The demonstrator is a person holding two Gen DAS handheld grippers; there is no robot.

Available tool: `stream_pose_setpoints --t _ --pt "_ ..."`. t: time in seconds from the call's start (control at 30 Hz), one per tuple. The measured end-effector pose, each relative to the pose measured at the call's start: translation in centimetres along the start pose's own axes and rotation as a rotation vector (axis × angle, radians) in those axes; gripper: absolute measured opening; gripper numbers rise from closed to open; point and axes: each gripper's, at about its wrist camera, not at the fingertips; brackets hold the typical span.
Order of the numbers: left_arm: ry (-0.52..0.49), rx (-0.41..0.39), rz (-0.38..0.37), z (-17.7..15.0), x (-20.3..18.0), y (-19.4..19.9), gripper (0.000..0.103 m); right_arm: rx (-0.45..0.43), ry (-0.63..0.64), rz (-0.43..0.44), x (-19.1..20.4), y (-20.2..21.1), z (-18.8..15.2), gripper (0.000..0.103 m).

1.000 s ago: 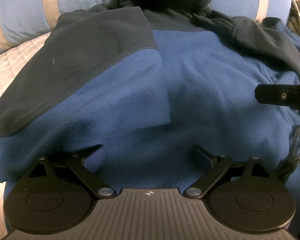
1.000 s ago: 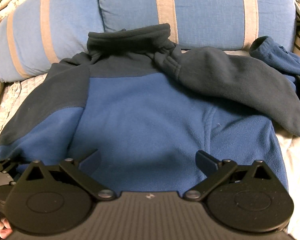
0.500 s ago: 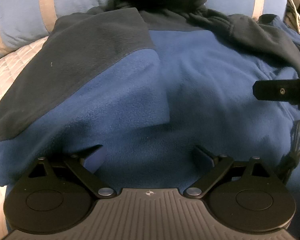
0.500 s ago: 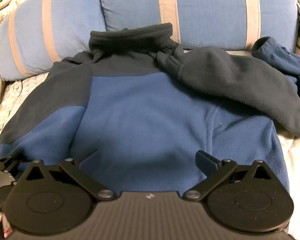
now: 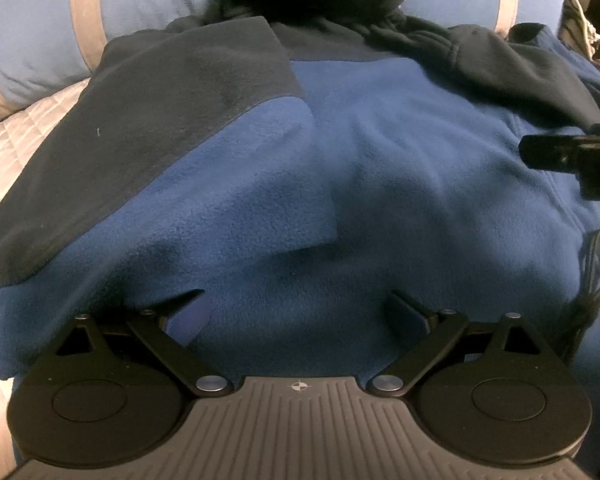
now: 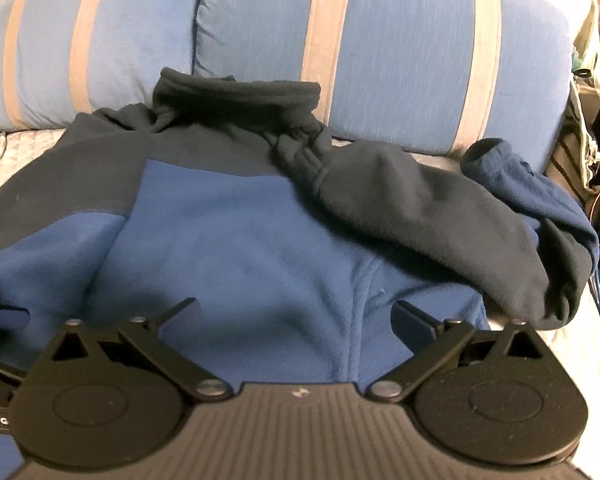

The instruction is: Fold clothes

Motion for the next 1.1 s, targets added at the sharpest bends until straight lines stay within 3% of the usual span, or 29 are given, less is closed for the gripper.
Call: stream_pose_setpoints --t 0.17,0.33,0.43,0.6,0.7,0.83,1.1 --pt "-0.010 -0.003 0.003 0.0 -0.1 0.0 0.097 -0.031 -0.006 -0.023 -0.1 0.4 0.2 0.103" --pt "-0.030 -0.009 0.011 0.3 -0.3 0.4 0.096 -0.161 -0.058 -0.064 -0.8 2.5 0.7 0.103" --pt "-0.029 -0.084 -0.004 0.4 -0.4 1.8 0.096 -0.236 -0.092 -0.086 -1.3 3.9 1.1 0.103" --pt "0.031 -0.296 -0.106 0.5 0.1 5.4 0.096 -0.316 -0.158 -0.100 -2.2 5.6 1.6 0.103" --pt "0.011 -0.430 -0.109 0.5 0.0 7.4 0.096 -0.341 -0.192 -0.098 -2.6 6.7 1.7 0.103" --pt "-0.042 -0.553 -0.065 1.1 -0.9 9.2 0.096 -0.323 -0.193 -0.098 -2.7 7.2 1.9 0.103" --pt "0.004 -0.737 -0.089 0.7 -0.5 12.5 0.096 -0.114 -0.116 -0.053 -1.3 6.1 1.5 0.103"
Point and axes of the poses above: each gripper's, at about its wrist camera, not at the fingertips, and y roughly against the way its jaws point, x to its left, z to its top, and after that the axes turned 11 degrees about -z, right-handed
